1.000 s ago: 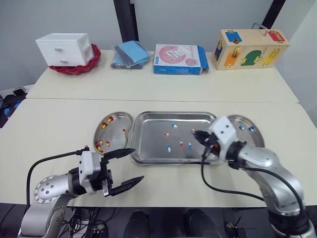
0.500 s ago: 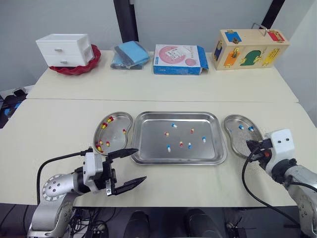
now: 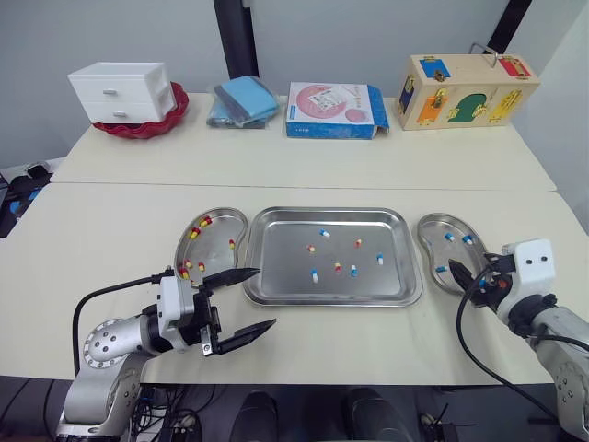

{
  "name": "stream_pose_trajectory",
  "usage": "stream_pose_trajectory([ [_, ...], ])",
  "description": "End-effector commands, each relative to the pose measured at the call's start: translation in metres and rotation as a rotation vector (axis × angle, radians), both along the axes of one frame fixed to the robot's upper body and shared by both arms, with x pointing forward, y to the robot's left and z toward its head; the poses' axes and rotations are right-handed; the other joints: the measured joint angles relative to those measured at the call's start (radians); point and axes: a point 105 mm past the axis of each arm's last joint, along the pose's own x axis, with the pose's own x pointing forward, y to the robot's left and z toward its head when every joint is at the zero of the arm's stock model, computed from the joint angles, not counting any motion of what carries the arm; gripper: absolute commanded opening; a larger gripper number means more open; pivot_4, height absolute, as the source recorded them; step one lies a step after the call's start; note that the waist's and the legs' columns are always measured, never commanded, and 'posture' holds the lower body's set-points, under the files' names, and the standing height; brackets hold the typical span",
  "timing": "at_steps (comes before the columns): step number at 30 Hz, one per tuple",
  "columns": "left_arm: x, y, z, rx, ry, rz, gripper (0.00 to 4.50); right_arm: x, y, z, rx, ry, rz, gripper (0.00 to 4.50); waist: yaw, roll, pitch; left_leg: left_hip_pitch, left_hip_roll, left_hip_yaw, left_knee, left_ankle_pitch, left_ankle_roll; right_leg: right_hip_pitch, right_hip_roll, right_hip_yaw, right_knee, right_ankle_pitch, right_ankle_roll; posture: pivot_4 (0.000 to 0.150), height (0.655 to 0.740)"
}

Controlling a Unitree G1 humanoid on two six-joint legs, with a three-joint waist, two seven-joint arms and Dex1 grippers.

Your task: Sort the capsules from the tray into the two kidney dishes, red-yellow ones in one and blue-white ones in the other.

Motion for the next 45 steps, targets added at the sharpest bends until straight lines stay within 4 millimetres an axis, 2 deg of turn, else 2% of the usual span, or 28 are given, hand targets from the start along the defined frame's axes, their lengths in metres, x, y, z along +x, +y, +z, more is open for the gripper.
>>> stream_pose_trajectory([
  [1, 0.002, -0.001, 0.010, -0.009, -0.044, 0.026, 4.50, -0.005, 0.007, 0.014, -0.071, -0.077, 0.088, 4.47, 0.000, 0.000, 0.000, 0.000, 0.000, 0.000, 0.000, 0.000, 0.000, 0.000, 0.000, 0.000, 0.000, 0.000, 0.000, 0.150, 0.7400],
  [4, 0.008, 0.006, 0.012, 0.006, -0.023, 0.088, 4.50, -0.013, 0.021, 0.019, -0.129, -0.147, 0.243, 4.47, 0.001, 0.000, 0.000, 0.000, 0.000, 0.000, 0.000, 0.000, 0.000, 0.000, 0.000, 0.000, 0.000, 0.000, 0.000, 0.150, 0.7400],
  [9, 0.000, 0.033, 0.000, 0.138, 0.140, 0.245, 4.50, -0.035, 0.033, 0.015, -0.187, -0.114, 0.498, 4.47, -0.003, 0.000, 0.000, 0.001, 0.000, 0.001, 0.000, 0.000, 0.000, 0.001, 0.000, 0.001, -0.001, 0.000, 0.001, 0.150, 0.7400],
  [17, -0.030, 0.097, -0.019, 0.274, 0.312, 0.516, 4.50, -0.065, 0.020, 0.002, -0.260, 0.071, 0.753, 4.47, 0.005, -0.001, 0.001, 0.002, 0.000, 0.001, 0.001, 0.000, 0.000, 0.003, 0.000, 0.001, -0.002, 0.000, 0.001, 0.150, 0.7400],
  [22, -0.046, 0.137, -0.028, 0.304, 0.389, 0.607, 4.50, -0.070, 0.007, -0.001, -0.252, 0.149, 0.791, 4.47, 0.005, -0.002, 0.001, 0.002, 0.000, 0.001, 0.000, 0.000, 0.000, 0.003, 0.000, 0.001, -0.003, -0.001, 0.001, 0.150, 0.7400],
  [26, -0.050, 0.149, -0.031, 0.310, 0.405, 0.633, 4.50, -0.073, 0.007, -0.004, -0.227, 0.181, 0.810, 4.47, 0.006, -0.002, 0.001, 0.002, 0.000, 0.001, 0.000, 0.000, 0.000, 0.003, 0.000, 0.001, -0.006, 0.000, 0.001, 0.150, 0.7400],
  [30, -0.056, 0.148, -0.033, 0.313, 0.412, 0.623, 4.50, -0.076, 0.014, -0.006, -0.215, 0.181, 0.815, 4.47, 0.006, -0.002, 0.001, 0.001, 0.000, 0.001, 0.000, 0.000, 0.000, 0.004, 0.000, 0.001, -0.006, 0.000, 0.001, 0.150, 0.7400],
  [33, -0.059, 0.139, -0.037, 0.333, 0.411, 0.563, 4.50, -0.081, 0.020, -0.009, -0.207, 0.187, 0.824, 4.47, 0.006, -0.002, 0.001, 0.001, 0.000, 0.001, 0.000, 0.000, 0.000, 0.004, 0.000, 0.001, -0.006, 0.000, 0.001, 0.150, 0.7400],
  [39, -0.046, 0.093, -0.030, 0.299, 0.363, 0.380, 4.50, -0.082, 0.041, -0.004, -0.182, 0.144, 0.843, 4.47, 0.010, -0.003, 0.001, 0.002, 0.000, 0.001, 0.001, 0.000, 0.000, 0.005, 0.000, 0.001, -0.007, 0.000, 0.002, 0.150, 0.7400],
  [42, -0.036, 0.064, -0.025, 0.267, 0.327, 0.290, 4.50, -0.084, 0.061, -0.001, -0.135, 0.129, 0.869, 4.47, 0.013, -0.003, 0.001, 0.001, 0.000, 0.001, 0.001, 0.000, 0.000, 0.005, 0.000, 0.001, -0.006, 0.000, 0.002, 0.150, 0.7400],
  [45, -0.026, 0.045, -0.021, 0.226, 0.292, 0.254, 4.50, -0.080, 0.080, 0.006, -0.095, 0.094, 0.884, 4.47, 0.017, -0.002, 0.000, 0.001, 0.000, 0.001, 0.001, 0.000, 0.000, 0.004, 0.000, 0.001, -0.006, 0.000, 0.002, 0.150, 0.7400],
])
